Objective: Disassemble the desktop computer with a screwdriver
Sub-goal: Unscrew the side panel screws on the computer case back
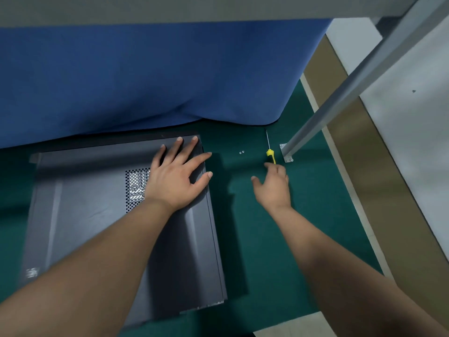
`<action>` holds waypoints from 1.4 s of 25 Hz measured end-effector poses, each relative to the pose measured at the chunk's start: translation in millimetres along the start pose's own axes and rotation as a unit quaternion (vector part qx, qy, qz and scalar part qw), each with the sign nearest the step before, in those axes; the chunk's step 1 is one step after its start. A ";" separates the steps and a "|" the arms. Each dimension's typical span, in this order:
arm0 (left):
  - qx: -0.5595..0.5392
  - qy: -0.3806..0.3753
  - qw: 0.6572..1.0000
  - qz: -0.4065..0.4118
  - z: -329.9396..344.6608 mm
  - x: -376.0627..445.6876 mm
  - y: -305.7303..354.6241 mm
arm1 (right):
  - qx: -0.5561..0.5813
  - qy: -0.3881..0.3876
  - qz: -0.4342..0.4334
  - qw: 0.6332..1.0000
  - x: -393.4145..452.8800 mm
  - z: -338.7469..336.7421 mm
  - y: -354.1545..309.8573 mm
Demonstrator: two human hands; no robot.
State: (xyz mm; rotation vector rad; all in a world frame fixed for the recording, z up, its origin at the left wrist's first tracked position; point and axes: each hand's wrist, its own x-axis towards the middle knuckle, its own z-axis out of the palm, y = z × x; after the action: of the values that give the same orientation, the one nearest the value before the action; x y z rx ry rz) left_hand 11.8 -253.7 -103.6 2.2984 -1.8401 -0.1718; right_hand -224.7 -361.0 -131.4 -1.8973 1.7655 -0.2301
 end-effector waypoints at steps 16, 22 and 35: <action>-0.029 -0.124 0.992 0.007 -47.9 -282.7 -92.1 | -0.293 -0.185 -0.415 0.841 -250.9 32.1 -79.7; 0.093 -0.135 0.985 -0.058 -40.6 -283.4 -89.0 | -0.357 -0.125 -0.367 0.850 -252.4 54.7 -85.6; 0.117 -0.077 0.989 -0.047 -24.9 -294.9 -88.2 | -0.362 -0.089 -0.366 0.853 -265.5 59.2 -75.3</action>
State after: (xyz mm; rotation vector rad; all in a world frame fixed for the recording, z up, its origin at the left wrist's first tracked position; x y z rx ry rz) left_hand 35.6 54.2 -107.5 2.6001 -1.9173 -0.1597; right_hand -165.7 -89.2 -84.0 -2.9620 0.9656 0.4053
